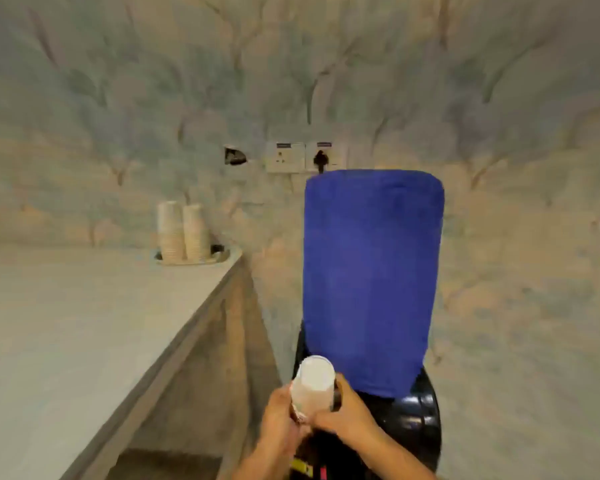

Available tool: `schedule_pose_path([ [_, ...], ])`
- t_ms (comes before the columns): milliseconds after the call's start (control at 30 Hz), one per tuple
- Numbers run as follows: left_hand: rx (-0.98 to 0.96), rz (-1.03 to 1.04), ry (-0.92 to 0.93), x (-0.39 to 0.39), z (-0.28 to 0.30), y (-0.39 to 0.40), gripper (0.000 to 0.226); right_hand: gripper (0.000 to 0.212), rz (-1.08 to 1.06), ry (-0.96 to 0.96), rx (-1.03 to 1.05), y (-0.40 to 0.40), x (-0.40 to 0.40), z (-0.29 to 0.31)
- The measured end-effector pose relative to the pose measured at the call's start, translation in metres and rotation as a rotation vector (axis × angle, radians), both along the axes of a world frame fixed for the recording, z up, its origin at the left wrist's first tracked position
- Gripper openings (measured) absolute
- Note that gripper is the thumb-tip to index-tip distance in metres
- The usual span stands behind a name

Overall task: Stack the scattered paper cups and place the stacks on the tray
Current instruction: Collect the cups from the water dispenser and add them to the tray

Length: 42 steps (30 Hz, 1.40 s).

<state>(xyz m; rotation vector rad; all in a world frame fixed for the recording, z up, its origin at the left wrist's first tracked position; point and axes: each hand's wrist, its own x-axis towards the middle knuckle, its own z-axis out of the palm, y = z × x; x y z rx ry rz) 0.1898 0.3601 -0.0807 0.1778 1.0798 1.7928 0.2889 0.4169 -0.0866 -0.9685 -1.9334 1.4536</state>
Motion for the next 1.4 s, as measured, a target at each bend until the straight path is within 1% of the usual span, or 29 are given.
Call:
schedule_pose_path([
  [100,-0.107,0.023,0.22,-0.015,0.019,0.0,0.021,0.068,0.001,-0.006,0.043,0.001,-0.008,0.026],
  [167,-0.109,0.065,0.333,-0.024,0.036,0.0,0.015,0.07,-0.005,-0.001,0.059,0.003,-0.014,0.04],
  [200,-0.096,0.074,0.368,-0.028,0.045,0.001,0.017,0.068,-0.008,-0.007,0.074,0.003,-0.018,0.048],
  [233,-0.082,0.064,0.401,-0.034,0.054,-0.002,0.017,0.063,-0.01,-0.014,0.095,0.002,-0.024,0.056],
  [300,-0.077,-0.009,0.464,-0.044,0.072,-0.009,0.01,0.05,-0.025,-0.012,0.136,0.0,-0.039,0.071],
  [367,-0.078,-0.057,0.55,-0.057,0.086,-0.016,0.018,0.05,-0.045,0.009,0.177,-0.003,-0.057,0.085],
  [467,-0.062,-0.045,0.68,-0.08,0.104,-0.028,0.027,0.051,-0.041,0.038,0.221,-0.011,-0.086,0.105],
  [633,-0.082,0.037,0.754,-0.118,0.126,-0.048,0.02,0.066,-0.007,0.082,0.241,-0.03,-0.131,0.128],
  [733,-0.068,0.089,0.732,-0.139,0.132,-0.054,0.025,0.07,-0.013,0.122,0.224,-0.04,-0.154,0.136],
  [967,-0.06,0.162,0.66,-0.182,0.137,-0.049,0.032,0.064,-0.01,0.111,0.232,-0.034,-0.199,0.145],
  [1100,-0.05,0.178,0.682,-0.205,0.141,-0.033,0.032,0.061,-0.033,0.11,0.26,-0.02,-0.23,0.148],
  [1267,-0.068,0.161,0.808,-0.236,0.148,-0.003,0.033,0.06,-0.051,0.174,0.269,0.005,-0.273,0.153],
  [1333,-0.09,0.181,0.864,-0.251,0.151,0.014,0.034,0.061,-0.041,0.182,0.271,0.022,-0.294,0.158],
  [1400,-0.147,0.236,0.958,-0.266,0.157,0.027,0.032,0.06,-0.024,0.198,0.257,0.036,-0.308,0.164],
])
